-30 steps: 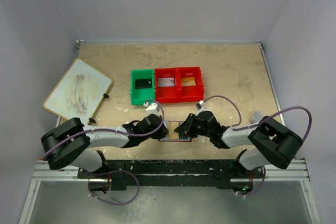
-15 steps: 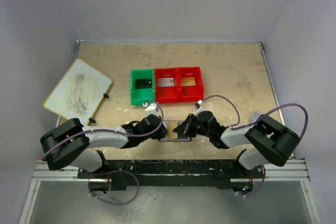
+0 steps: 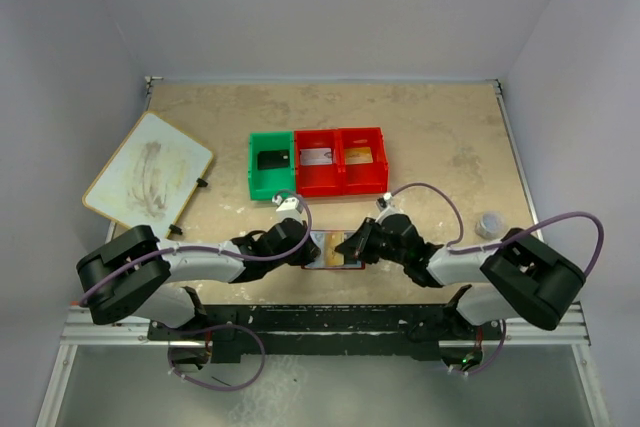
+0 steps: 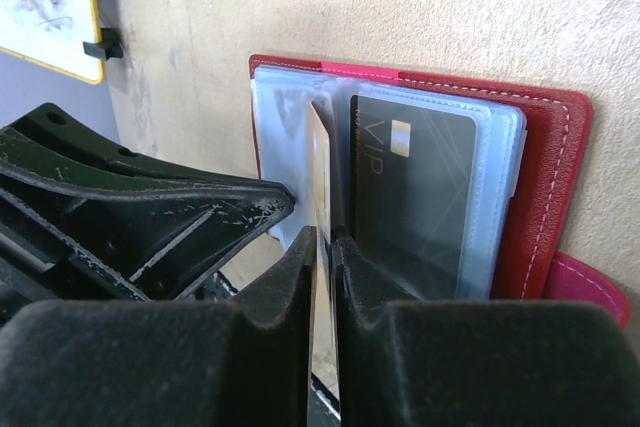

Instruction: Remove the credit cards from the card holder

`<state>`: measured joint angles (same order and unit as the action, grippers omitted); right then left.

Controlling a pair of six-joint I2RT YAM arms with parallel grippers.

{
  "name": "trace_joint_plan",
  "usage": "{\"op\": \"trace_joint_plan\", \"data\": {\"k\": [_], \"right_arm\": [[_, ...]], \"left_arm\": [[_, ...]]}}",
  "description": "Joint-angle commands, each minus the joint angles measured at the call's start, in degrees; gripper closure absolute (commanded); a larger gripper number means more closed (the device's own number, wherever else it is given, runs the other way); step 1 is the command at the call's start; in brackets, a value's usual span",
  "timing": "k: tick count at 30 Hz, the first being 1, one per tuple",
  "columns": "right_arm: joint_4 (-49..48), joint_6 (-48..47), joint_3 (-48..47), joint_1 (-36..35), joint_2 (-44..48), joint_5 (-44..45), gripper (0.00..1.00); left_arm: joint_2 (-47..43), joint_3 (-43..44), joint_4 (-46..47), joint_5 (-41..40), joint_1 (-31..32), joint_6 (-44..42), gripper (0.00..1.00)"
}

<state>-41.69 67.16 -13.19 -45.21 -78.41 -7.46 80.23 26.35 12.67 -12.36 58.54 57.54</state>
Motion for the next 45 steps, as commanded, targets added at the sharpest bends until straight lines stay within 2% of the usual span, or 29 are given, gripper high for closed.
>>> {"op": "trace_joint_plan", "data": {"k": [1,5,12,18,26,28,31,38,45], "right_arm": [[-1.61,-0.63,-0.35,0.18,-1.16,-0.64,0.85],[-2.45,-0.60,-0.75,0.20,-1.82,-0.96,0.83],[1.51,-1.41,-1.85,0.21,-0.24,0.18,1.00],[8.82,-4.27,-1.41,0.54,7.58,4.51,1.00],[20.75,-14.13,-2.40,0.56,22.15,11.48,1.00],[22.04,-16.88,-2.67,0.56,25.86,13.09,1.00],[22.42,-22.19,-3.97,0.56,29.83,14.23,1.00],[18.04,-40.64,-8.67,0.52,32.12,22.75,1.00],[9.44,-70.57,-13.14,0.56,26.20,28.39,1.00]], "left_arm": [[0.96,-0.63,-3.36,0.38,0.21,-0.53,1.00],[1.22,-0.47,-3.39,0.58,0.25,-0.52,1.00],[1.12,-0.33,-3.73,0.43,0.25,-0.17,1.00],[0.27,-0.43,-3.62,0.44,0.23,-0.56,1.00],[-3.25,0.64,-5.13,-0.74,0.25,-1.31,0.98],[-5.01,0.99,-6.29,-1.46,0.26,-1.86,0.94],[-8.60,2.36,-10.55,-3.75,0.25,-2.83,0.80],[-14.53,7.04,-20.99,-10.70,0.25,-5.82,0.59],[-18.67,6.14,-24.33,-13.87,0.23,-3.93,0.40]]}}
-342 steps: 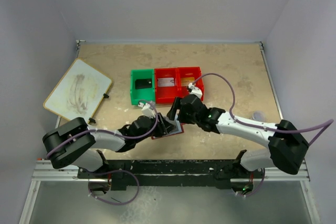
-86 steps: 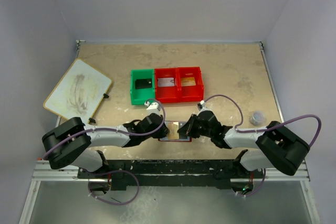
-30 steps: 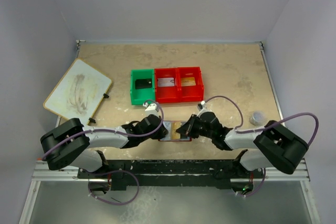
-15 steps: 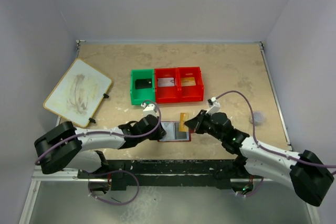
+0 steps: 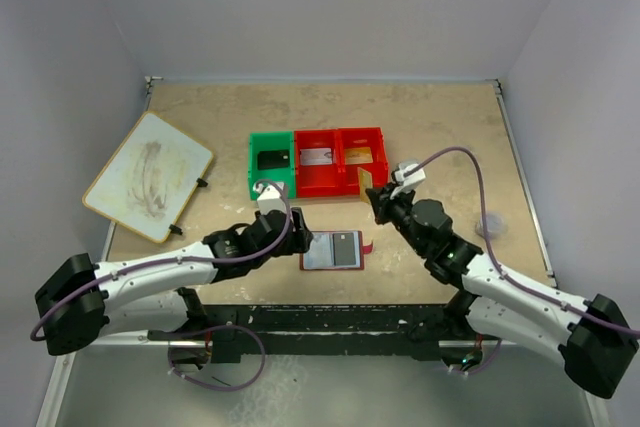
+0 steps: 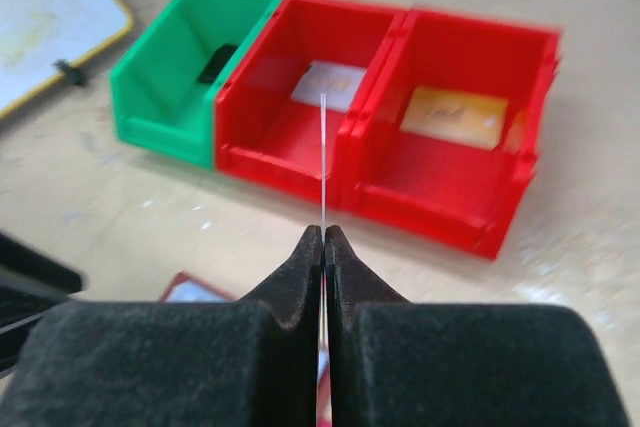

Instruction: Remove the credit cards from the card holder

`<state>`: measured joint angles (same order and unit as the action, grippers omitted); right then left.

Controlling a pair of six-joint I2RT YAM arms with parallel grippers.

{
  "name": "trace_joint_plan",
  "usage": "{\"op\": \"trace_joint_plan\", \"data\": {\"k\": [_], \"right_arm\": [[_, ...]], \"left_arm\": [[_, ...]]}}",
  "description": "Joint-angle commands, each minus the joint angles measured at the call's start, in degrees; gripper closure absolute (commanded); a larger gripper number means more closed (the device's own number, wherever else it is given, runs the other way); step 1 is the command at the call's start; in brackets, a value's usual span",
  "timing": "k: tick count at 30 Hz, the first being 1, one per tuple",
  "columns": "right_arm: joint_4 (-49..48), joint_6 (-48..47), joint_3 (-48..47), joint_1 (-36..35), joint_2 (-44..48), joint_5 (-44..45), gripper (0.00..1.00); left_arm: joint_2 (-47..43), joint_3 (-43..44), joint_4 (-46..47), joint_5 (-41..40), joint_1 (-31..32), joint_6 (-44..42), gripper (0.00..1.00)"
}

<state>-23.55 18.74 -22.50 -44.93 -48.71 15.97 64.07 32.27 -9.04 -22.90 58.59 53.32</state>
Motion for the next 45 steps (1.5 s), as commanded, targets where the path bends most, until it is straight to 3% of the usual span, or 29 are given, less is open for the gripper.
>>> {"op": "trace_joint_plan", "data": {"k": [1,4,7,16,24,33,45], "right_arm": [[-9.74,-25.93,-4.86,0.34,-5.81,4.72,1.00],[-10.64,-35.47,-9.76,2.48,-15.11,3.74,1.00],[-7.15,-36.70,-16.32,9.88,-23.07,-5.61,1.00],[0.70,-47.44,-25.48,16.51,-30.64,-21.09,1.00],[11.44,-59.67,-31.48,18.49,-36.31,-22.73,1.00],[19.39,-65.01,-39.90,19.24,-45.13,-22.48,1.00],[20.46,-69.36,-45.89,19.77,-54.30,-21.85,1.00]], "left_arm": [[-3.21,-0.55,-2.05,-3.03,0.15,0.70,0.39],[-5.01,-2.69,-0.81,-2.68,0.20,1.63,0.37],[-5.98,-2.67,-2.62,-3.14,0.20,1.78,0.36],[-12.18,-2.64,-9.65,-4.88,0.16,2.23,0.33],[-15.62,-1.13,-15.33,-7.11,0.16,1.49,0.31],[-17.67,-0.61,-19.58,-10.45,0.15,3.93,0.29],[-19.60,0.52,-23.59,-11.40,0.08,3.89,0.28]]}}
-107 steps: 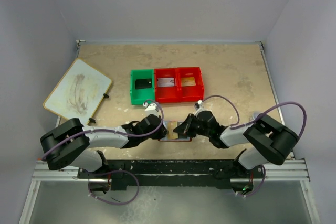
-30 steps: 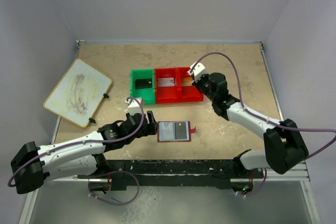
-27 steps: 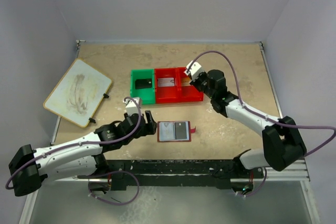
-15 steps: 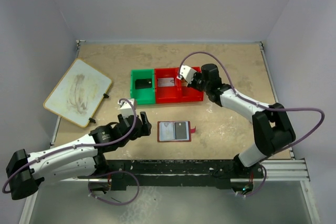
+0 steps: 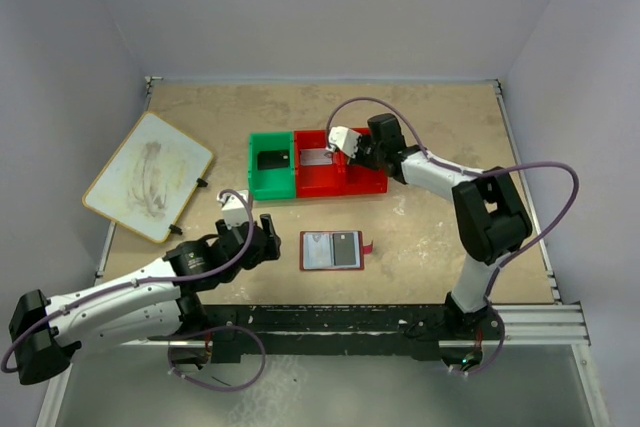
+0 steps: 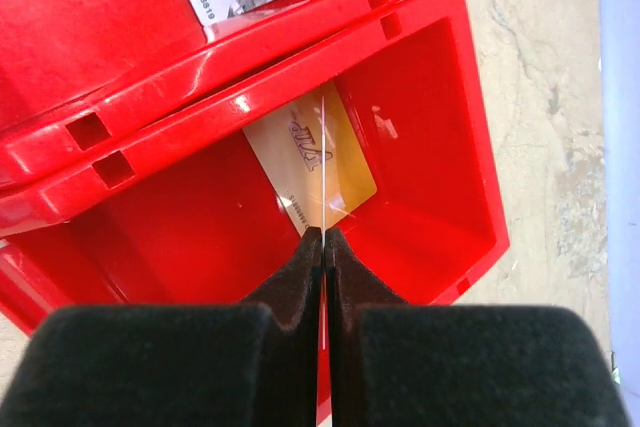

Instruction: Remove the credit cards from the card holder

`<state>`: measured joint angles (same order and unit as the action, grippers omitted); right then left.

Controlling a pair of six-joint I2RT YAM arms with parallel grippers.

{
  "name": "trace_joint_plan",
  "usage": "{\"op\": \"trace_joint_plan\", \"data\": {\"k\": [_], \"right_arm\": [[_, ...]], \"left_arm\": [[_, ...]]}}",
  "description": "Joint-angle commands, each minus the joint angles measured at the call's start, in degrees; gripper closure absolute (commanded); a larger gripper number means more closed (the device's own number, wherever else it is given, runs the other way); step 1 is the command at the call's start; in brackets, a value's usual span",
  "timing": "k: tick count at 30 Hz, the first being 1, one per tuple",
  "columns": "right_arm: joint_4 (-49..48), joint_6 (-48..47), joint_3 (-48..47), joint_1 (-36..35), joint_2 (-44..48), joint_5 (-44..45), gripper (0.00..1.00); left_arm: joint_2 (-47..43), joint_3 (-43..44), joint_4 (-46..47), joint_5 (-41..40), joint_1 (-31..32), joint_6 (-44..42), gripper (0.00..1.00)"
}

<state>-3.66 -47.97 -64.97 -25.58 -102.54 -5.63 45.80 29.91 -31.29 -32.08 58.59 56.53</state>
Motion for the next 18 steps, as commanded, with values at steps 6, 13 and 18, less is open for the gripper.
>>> {"op": "trace_joint_plan", "data": {"k": [6,13,18], "right_arm": [[1.54,-4.60,-6.12,0.45,-3.39,-0.03,0.98],[0.33,-6.74,-8.18,0.45,-6.47,-1.50,0.96],[1.93,-7.56,-9.91,0.52,-8.28,-2.14,0.88]], "left_arm": [[-1.65,3.32,-1.61,-2.69,0.12,0.70,0.28],[-1.31,4.19,-3.13,-3.89,0.13,1.50,0.28],[-6.19,4.46,-5.48,-5.95,0.12,2.13,0.28]]}}
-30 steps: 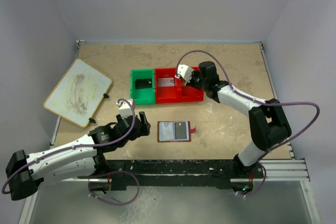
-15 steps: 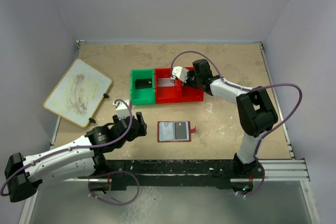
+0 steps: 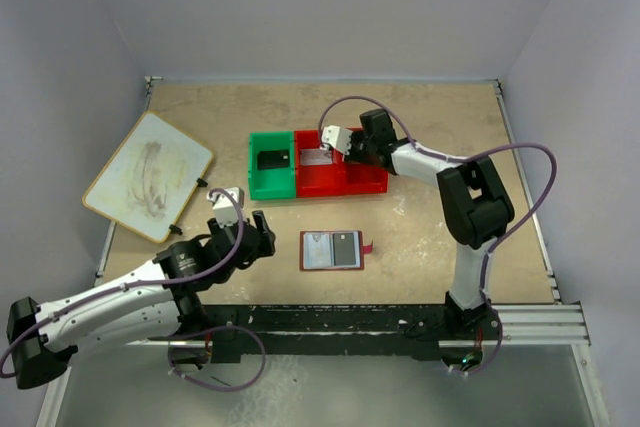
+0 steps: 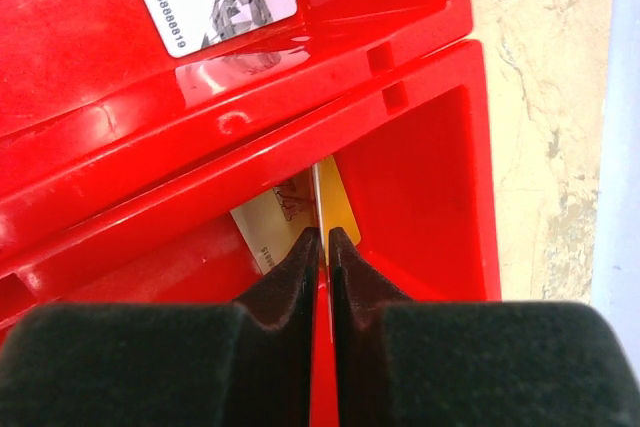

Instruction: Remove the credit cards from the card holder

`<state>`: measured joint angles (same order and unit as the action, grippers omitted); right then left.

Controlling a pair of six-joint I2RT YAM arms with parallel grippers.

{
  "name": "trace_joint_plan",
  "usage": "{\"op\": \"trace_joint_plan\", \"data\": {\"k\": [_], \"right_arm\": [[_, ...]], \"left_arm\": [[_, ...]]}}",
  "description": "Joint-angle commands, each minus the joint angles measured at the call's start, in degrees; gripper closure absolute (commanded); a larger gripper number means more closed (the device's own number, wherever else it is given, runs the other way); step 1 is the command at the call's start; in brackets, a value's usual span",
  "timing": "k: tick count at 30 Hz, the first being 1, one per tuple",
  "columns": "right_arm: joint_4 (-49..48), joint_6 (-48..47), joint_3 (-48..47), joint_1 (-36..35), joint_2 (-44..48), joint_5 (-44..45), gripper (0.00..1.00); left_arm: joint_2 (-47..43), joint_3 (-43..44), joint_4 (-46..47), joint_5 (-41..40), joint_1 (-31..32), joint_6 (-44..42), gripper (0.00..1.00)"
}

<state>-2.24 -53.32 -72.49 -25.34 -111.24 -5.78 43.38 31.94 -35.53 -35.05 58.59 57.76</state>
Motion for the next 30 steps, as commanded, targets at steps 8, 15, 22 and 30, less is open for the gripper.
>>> {"op": "trace_joint_plan", "data": {"k": [8,15,22,30], "right_arm": [[5.33,-3.99,-3.53,0.27,-0.13,-3.75,0.79],[6.98,-4.69,-2.75,0.30,0.76,-3.75,0.60],[3.59,0.28,-2.23,0.34,2.65,-1.46,0.58],[-7.04,31.41,1.72,0.31,11.01,0.93,0.67]], "left_arm": [[-5.51,2.33,-2.66,-3.54,0.12,1.57,0.28],[-4.74,2.42,-2.29,-3.24,0.12,1.48,0.28],[-4.05,2.50,-2.41,-2.71,0.12,1.65,0.29],[-4.36,2.40,-2.15,-2.85,0.12,2.00,0.29]]}}
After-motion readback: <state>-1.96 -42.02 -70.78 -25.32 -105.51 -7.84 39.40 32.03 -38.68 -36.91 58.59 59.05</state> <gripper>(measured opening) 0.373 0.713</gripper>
